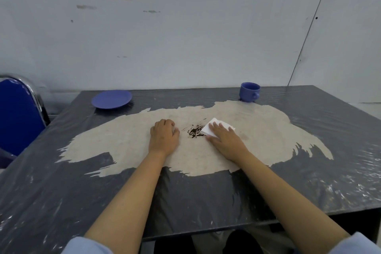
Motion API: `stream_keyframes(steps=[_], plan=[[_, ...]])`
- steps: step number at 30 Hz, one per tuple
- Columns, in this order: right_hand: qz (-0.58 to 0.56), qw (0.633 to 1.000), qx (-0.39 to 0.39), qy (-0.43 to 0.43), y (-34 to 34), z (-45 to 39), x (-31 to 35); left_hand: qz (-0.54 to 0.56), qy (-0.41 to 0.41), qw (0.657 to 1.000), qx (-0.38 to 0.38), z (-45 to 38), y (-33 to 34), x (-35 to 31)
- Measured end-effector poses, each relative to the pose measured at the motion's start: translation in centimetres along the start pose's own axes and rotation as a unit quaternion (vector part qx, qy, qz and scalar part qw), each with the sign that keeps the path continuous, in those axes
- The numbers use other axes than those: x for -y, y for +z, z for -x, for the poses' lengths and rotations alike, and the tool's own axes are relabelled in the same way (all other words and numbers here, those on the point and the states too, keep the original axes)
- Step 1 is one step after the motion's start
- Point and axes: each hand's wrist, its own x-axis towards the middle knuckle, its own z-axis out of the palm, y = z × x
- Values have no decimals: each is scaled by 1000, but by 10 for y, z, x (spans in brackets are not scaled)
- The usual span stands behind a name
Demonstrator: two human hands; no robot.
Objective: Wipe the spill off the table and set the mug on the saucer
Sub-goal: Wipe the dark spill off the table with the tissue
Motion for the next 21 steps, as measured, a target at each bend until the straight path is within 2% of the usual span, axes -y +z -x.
stream_keyframes(steps=[12, 17, 21], plan=[[5, 999, -14, -29, -1, 10, 21, 15, -11, 1000, -5, 2, -2, 1], [9, 1000, -10, 12, -6, 9, 9, 16, -8, 1000, -4, 2, -2, 1], [7, 1000, -21, 8, -3, 2, 20, 20, -11, 1000, -10, 2, -2, 1]])
